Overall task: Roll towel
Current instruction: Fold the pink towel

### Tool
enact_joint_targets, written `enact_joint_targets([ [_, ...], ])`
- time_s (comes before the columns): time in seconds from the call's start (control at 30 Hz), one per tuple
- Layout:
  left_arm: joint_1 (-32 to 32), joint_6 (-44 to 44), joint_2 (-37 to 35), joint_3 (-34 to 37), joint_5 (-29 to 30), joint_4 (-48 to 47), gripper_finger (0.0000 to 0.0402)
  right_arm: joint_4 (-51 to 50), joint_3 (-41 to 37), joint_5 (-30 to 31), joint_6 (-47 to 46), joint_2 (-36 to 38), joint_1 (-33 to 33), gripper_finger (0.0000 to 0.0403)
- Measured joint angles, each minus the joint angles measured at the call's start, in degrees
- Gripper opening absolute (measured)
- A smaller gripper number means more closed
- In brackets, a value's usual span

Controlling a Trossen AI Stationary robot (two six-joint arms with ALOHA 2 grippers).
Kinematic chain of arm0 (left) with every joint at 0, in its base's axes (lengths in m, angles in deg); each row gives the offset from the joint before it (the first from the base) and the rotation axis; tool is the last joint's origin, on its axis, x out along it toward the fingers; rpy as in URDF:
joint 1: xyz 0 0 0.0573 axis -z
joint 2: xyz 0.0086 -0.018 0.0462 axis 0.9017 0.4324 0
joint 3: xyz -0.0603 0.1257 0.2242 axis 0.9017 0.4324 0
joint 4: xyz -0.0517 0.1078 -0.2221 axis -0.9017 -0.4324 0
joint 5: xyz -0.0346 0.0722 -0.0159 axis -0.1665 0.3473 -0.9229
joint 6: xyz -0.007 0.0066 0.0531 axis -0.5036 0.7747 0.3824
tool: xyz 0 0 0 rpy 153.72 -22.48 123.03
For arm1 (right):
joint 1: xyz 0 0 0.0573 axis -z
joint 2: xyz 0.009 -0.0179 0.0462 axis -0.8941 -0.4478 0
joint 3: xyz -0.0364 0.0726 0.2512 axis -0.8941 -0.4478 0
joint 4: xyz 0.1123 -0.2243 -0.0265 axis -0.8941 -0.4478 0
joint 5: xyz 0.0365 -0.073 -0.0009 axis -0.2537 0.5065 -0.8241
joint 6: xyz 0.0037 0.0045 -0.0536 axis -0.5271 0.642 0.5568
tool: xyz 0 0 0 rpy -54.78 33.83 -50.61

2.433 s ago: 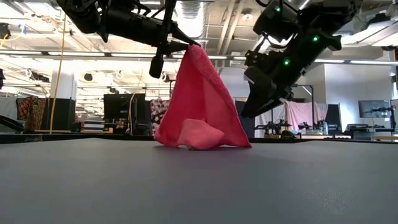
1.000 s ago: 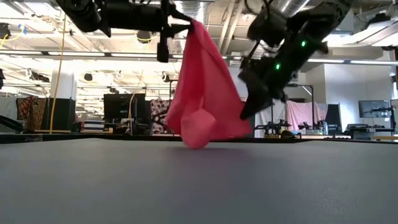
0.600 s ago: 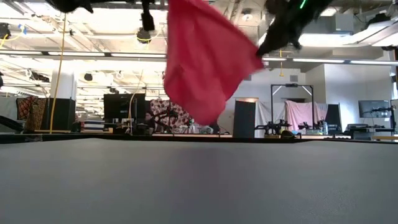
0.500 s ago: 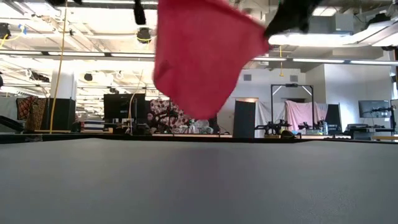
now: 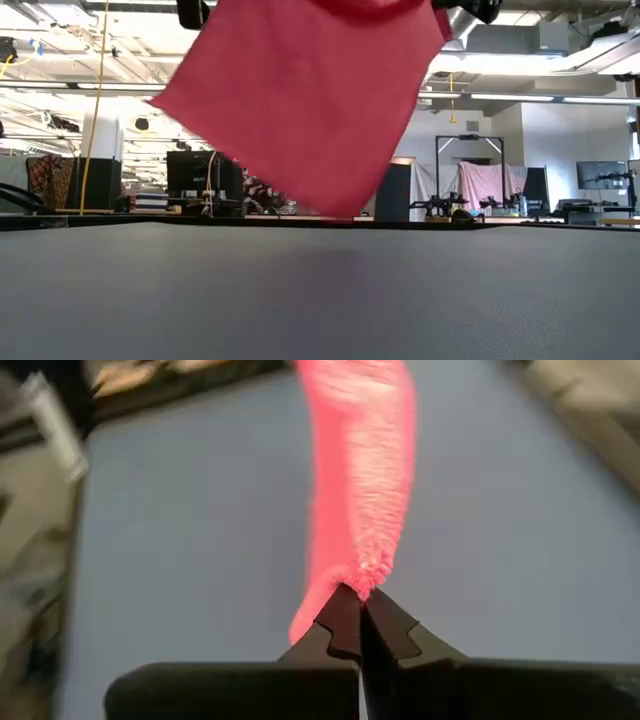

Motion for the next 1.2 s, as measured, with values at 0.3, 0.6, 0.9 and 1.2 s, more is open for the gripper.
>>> enact_joint_targets([
  [0.3,10.08,-11.68,5.85,0.0,3.86,1.48,0.0,-0.25,0.0,-0.34,-11.91,-1.75,-8.79,0.0012],
  [0.6,9.11,-11.74,1.95,0.0,4.76,5.42,0.0,2.72,0.04,0.27,-13.41,5.23,-12.82,0.0012],
  [0.9,9.69,-18.29,1.68,-0.02,6.69,-17.6,0.0,-4.29,0.1,2.15,-13.31,5.77,-11.83,0.0012],
  [1.2,7.61,-15.05,1.9,-0.02,8.73,-27.94,0.0,-13.37,0.04,2.68,-15.68,-1.25,-3.81,0.0012],
])
